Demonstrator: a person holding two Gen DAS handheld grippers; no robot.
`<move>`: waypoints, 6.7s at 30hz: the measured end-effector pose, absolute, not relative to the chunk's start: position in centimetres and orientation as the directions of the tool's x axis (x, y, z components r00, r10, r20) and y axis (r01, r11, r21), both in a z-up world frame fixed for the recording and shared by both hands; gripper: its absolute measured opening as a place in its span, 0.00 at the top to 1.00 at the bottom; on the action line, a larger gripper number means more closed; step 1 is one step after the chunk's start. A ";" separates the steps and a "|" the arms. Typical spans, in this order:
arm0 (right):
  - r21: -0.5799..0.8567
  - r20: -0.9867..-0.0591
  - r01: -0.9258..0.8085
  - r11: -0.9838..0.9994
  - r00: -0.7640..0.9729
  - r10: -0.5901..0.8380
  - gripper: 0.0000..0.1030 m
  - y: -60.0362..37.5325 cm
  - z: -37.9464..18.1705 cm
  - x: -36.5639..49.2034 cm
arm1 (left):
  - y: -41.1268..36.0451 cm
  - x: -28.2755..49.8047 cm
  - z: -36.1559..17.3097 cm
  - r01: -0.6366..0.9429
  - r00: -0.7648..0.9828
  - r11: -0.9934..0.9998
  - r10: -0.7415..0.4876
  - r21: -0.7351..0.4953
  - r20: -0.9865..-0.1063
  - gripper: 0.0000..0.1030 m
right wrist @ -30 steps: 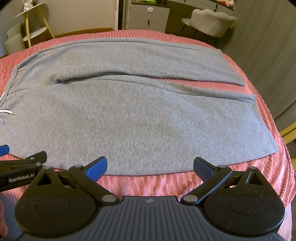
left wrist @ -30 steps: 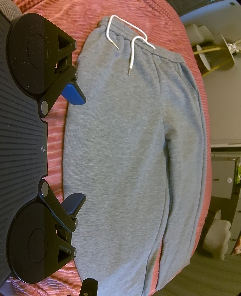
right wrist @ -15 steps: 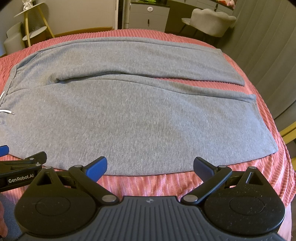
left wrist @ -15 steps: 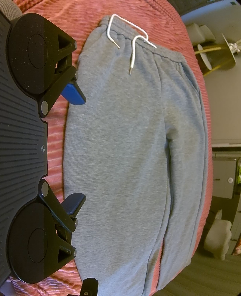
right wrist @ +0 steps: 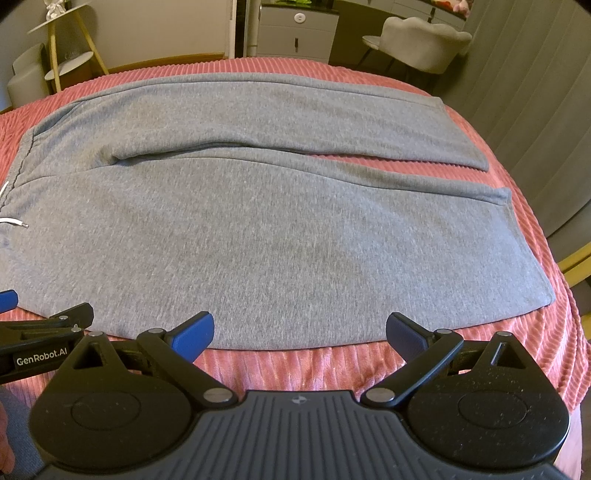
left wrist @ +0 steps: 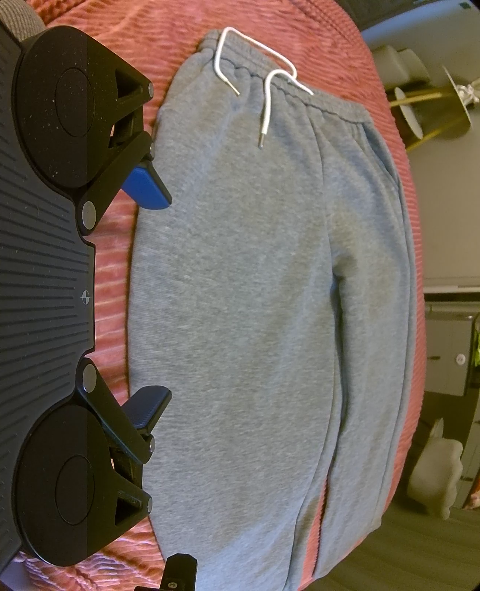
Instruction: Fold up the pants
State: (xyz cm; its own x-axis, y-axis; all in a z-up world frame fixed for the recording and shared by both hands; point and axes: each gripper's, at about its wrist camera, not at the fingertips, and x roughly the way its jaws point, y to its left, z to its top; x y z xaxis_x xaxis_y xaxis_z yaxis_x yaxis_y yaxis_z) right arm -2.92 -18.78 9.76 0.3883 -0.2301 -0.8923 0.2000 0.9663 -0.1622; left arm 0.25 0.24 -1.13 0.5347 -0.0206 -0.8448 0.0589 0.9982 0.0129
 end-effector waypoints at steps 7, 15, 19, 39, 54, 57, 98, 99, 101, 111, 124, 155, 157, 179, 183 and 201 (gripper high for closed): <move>-0.162 -0.892 0.201 0.966 0.389 -0.231 0.03 -18.7 9.8 -2.8 | 0.3 0.3 -1.2 0.060 0.536 0.998 -0.022 0.012 -0.844 0.00; -0.169 -0.888 0.200 0.965 0.394 -0.238 0.03 -18.6 9.9 -2.8 | 0.2 0.3 -1.0 0.066 0.528 0.998 -0.032 0.003 -0.849 0.00; -0.173 -0.883 0.208 0.963 0.399 -0.245 0.03 -18.6 10.1 -2.8 | 0.1 0.2 -0.9 0.075 0.529 0.997 -0.038 0.002 -0.848 0.00; 0.412 -0.772 0.428 0.805 0.633 0.059 0.03 -31.0 10.9 1.2 | 1.5 9.6 6.4 -0.179 0.681 0.968 -0.007 -0.175 -0.732 0.00; 0.141 -0.773 0.446 0.884 0.607 -0.183 0.03 -36.6 4.2 27.7 | 4.8 21.7 -4.2 -0.438 0.701 0.898 0.375 0.048 -0.607 0.00; 0.155 -0.810 0.541 0.827 0.549 -0.207 0.03 -39.6 2.4 33.4 | 5.9 22.7 -5.3 -0.458 0.715 0.889 0.374 0.009 -0.591 0.00; 0.072 -0.817 0.538 0.840 0.515 -0.260 0.29 -37.5 -0.1 0.7 | 15.6 22.6 -4.3 -0.459 0.693 0.712 -0.087 -0.531 -0.715 0.00; 0.064 -0.817 0.530 0.845 0.515 -0.261 0.17 -37.3 -0.5 0.4 | 15.7 23.0 -4.3 -0.464 0.688 0.699 -0.103 -0.544 -0.718 0.00; 0.059 -0.837 0.511 0.858 0.494 -0.236 0.12 -37.1 -1.6 0.9 | 15.5 24.5 -4.2 -0.469 0.665 0.695 -0.128 -0.545 -0.736 0.00; 0.105 -0.843 0.490 0.865 0.506 -0.184 0.00 -37.5 -2.9 1.6 | 14.4 33.1 -5.7 -0.492 0.523 0.764 -0.123 -0.417 -0.844 0.00; -0.012 -0.769 0.509 0.860 0.545 -0.333 0.00 -39.3 0.1 1.5 | 15.9 33.8 -6.4 -0.469 0.538 0.726 -0.217 -0.504 -0.814 0.26; 0.136 -0.725 0.728 0.672 0.536 -0.433 0.93 -51.2 1.5 -3.3 | 17.6 9.8 -4.5 -0.360 0.426 0.826 -0.269 -0.434 -0.864 0.82; 0.123 -0.785 0.764 0.634 0.465 -0.409 0.92 -52.1 -1.9 -3.2 | 19.3 9.7 -6.3 -0.462 0.396 0.745 -0.313 -0.482 -0.863 0.77; 0.091 -0.742 0.729 0.678 0.504 -0.442 0.93 -51.2 -2.1 -1.5 | 23.7 9.7 -5.4 -0.548 0.491 0.723 -0.130 -0.421 -0.861 0.74; 0.223 -0.653 0.714 0.664 0.615 -0.442 0.93 -52.4 1.5 -2.2 | 22.3 8.4 -3.5 -0.495 0.526 0.777 -0.089 -0.390 -0.846 0.83; 0.356 -0.636 0.731 0.583 0.646 -0.422 0.87 -56.0 -1.8 -5.8 | 16.9 5.3 3.5 -0.328 0.650 0.903 0.003 -0.277 -0.760 0.23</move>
State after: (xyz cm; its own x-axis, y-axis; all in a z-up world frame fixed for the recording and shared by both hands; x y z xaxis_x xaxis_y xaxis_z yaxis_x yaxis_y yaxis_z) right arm -5.79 -56.01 -1.78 0.6462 -0.4217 -0.6360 0.7306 0.5826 0.3560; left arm 5.29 16.85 3.50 0.6498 0.0030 -0.7601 -0.3280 0.9032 -0.2769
